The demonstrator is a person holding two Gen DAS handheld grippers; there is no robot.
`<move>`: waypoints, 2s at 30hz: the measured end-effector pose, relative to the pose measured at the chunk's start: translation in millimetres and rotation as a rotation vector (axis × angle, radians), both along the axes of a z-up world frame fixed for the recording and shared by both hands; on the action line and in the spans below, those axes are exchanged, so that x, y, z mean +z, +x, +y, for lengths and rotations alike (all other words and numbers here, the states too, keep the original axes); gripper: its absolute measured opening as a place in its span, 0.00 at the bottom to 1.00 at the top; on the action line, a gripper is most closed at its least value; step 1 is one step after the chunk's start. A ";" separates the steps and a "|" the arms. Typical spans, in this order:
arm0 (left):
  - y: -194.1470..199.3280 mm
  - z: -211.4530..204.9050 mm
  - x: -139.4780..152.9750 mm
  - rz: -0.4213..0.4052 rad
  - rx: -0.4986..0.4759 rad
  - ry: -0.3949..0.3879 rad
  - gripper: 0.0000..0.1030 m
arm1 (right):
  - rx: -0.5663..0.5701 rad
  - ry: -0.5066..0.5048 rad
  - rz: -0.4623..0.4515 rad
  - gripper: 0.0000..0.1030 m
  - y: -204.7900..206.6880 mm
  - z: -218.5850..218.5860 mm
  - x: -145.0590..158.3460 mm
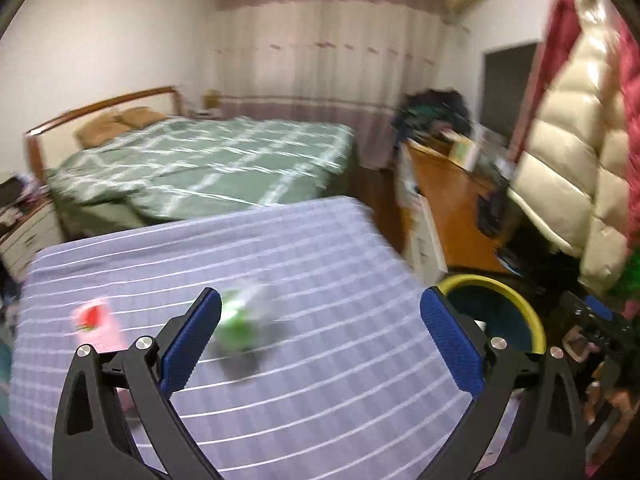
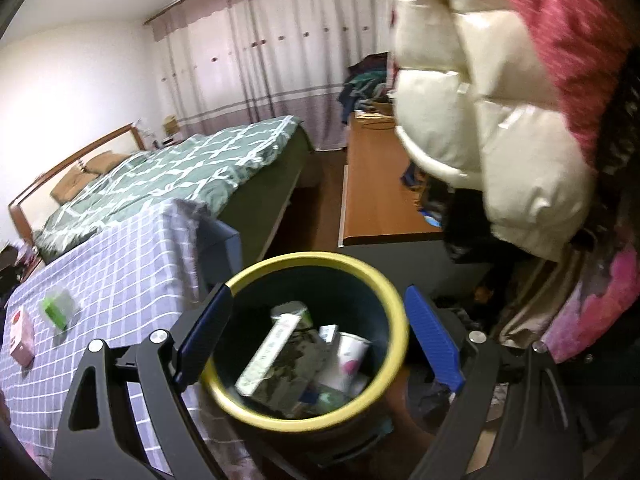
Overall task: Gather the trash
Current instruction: 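Grasp the green-capped clear plastic jar with the right gripper, then carry the jar over the yellow bin and open the right gripper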
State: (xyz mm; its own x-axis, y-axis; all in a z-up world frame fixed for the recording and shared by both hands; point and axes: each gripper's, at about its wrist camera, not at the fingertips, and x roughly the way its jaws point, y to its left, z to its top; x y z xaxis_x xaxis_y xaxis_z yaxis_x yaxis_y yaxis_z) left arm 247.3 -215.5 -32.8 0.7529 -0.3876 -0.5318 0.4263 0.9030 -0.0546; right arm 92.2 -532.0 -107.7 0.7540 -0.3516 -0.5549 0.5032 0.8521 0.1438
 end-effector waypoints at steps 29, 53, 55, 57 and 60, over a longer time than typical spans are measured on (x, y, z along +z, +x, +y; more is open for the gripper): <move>15.4 260.3 -24.6 -0.029 0.580 -0.157 0.95 | 0.764 0.041 0.203 0.87 181.9 241.8 -0.5; 36.1 227.2 -48.9 0.033 0.535 -0.076 0.95 | 0.819 0.063 0.209 0.71 222.0 234.0 -29.8; 36.7 225.7 -49.3 0.032 0.532 -0.072 0.95 | 0.746 0.089 0.205 0.71 218.8 220.5 -24.9; 36.9 223.5 -49.8 0.028 0.535 -0.062 0.95 | 0.646 0.123 0.200 0.71 217.8 201.8 -20.6; 36.7 222.7 -48.6 0.022 0.534 -0.060 0.95 | 0.499 0.147 0.170 0.71 213.6 169.0 -14.0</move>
